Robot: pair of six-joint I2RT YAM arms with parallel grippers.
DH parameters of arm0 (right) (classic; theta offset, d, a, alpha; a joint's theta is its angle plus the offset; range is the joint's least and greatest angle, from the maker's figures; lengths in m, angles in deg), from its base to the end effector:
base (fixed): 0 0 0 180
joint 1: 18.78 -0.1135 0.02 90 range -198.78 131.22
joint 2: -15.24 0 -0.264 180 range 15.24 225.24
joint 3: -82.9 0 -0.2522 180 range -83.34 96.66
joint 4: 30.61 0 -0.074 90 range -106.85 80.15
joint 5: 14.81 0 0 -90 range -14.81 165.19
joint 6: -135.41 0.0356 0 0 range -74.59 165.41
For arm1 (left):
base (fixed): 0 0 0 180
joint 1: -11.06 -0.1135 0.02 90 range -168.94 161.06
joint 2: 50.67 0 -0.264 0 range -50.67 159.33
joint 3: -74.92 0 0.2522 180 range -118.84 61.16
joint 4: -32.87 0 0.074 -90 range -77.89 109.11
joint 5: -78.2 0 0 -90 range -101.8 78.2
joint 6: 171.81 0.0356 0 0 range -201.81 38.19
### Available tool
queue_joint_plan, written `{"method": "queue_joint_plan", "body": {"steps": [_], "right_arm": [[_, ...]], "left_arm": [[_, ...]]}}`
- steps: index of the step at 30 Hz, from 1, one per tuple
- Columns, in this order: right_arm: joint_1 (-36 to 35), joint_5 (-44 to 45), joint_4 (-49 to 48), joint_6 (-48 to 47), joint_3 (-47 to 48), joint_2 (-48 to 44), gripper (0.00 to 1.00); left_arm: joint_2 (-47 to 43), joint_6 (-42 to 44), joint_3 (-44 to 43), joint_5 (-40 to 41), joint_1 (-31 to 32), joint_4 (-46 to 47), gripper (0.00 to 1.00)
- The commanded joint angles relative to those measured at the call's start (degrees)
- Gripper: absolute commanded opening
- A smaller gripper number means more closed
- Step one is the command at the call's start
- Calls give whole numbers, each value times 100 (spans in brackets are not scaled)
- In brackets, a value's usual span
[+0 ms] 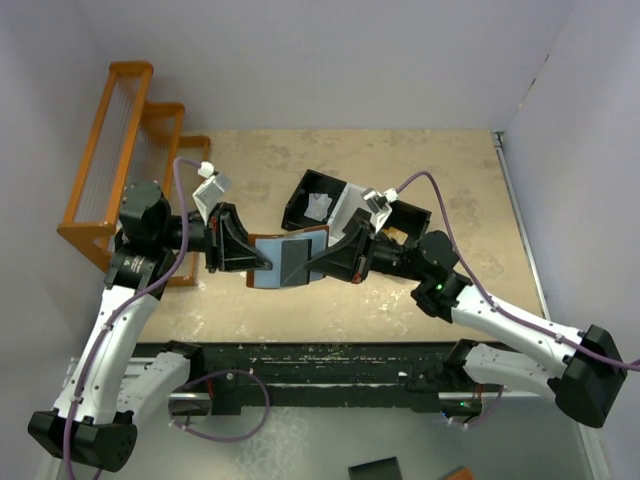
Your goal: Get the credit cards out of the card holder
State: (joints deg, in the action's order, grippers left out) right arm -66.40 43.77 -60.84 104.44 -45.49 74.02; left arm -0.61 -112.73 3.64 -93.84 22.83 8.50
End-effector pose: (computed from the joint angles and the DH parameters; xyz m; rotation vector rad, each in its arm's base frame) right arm 0.1409 0.1820 0.3487 -0.4434 1.4198 1.8903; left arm 0.1538 -0.0681 0.4029 0.9345 1.6258 -1.6717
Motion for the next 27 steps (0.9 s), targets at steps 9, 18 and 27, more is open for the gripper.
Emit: {"method": "queue_joint_plan", "body": {"steps": [9,18,27], "right_arm": [[-11,66,-392,149,323,-30,15],[-20,51,-496,279,267,-195,5],[-113,190,-514,302,455,129,0]], "left_arm": [[82,-2077,324,151,53,2351,0],[98,-1494,248,491,53,1726,0],[142,-758,72,638,53,804,1]]}}
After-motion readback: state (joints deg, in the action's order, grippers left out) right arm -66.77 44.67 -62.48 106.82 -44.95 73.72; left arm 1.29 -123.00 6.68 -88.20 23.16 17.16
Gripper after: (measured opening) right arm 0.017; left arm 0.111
